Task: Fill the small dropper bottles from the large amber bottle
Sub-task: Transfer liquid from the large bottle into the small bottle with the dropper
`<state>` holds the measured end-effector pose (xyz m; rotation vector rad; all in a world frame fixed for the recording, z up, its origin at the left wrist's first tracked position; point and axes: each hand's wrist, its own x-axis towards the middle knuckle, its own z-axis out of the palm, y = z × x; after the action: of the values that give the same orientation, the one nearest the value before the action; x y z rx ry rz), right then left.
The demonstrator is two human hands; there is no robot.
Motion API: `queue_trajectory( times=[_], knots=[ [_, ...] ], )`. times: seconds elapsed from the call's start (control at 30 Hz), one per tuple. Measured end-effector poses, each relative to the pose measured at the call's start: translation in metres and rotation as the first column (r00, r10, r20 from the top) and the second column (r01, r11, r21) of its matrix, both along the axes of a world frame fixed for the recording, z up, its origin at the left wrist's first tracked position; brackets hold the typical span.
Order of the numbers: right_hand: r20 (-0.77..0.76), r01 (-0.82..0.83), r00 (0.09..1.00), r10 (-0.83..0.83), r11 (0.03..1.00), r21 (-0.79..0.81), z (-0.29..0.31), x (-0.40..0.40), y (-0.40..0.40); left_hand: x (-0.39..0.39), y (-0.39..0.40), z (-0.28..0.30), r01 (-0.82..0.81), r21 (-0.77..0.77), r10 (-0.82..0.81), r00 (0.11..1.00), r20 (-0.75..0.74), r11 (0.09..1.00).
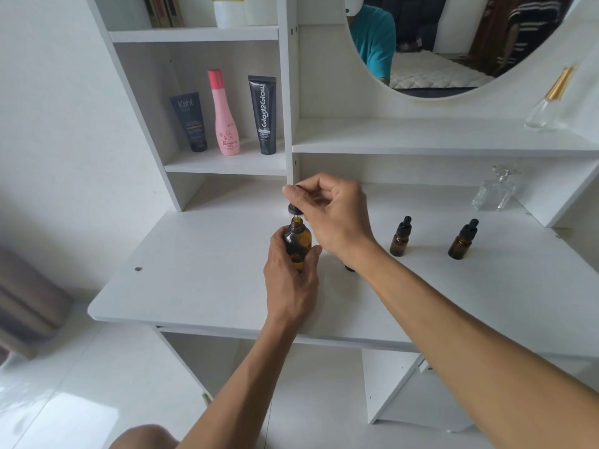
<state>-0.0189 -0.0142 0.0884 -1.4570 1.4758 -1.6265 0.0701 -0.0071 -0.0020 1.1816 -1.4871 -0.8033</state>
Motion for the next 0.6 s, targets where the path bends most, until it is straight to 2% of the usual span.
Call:
queue_trajectory(
  times=[0.2, 0.6],
  knots=[
    [-0.054, 0.017, 0.998, -0.015, 0.999, 0.036, -0.011, -0.001, 0.001, 0.001, 0.001, 0.001, 0.008, 0.013, -0.008, 1.000, 0.003, 1.000],
    [-0.059, 0.014, 0.998, -0.011, 0.998, 0.055, -0.017, -0.001, 0.003, 0.001, 0.003, 0.003, 0.017, 0.032, -0.017, 1.000, -0.017, 0.999]
  ],
)
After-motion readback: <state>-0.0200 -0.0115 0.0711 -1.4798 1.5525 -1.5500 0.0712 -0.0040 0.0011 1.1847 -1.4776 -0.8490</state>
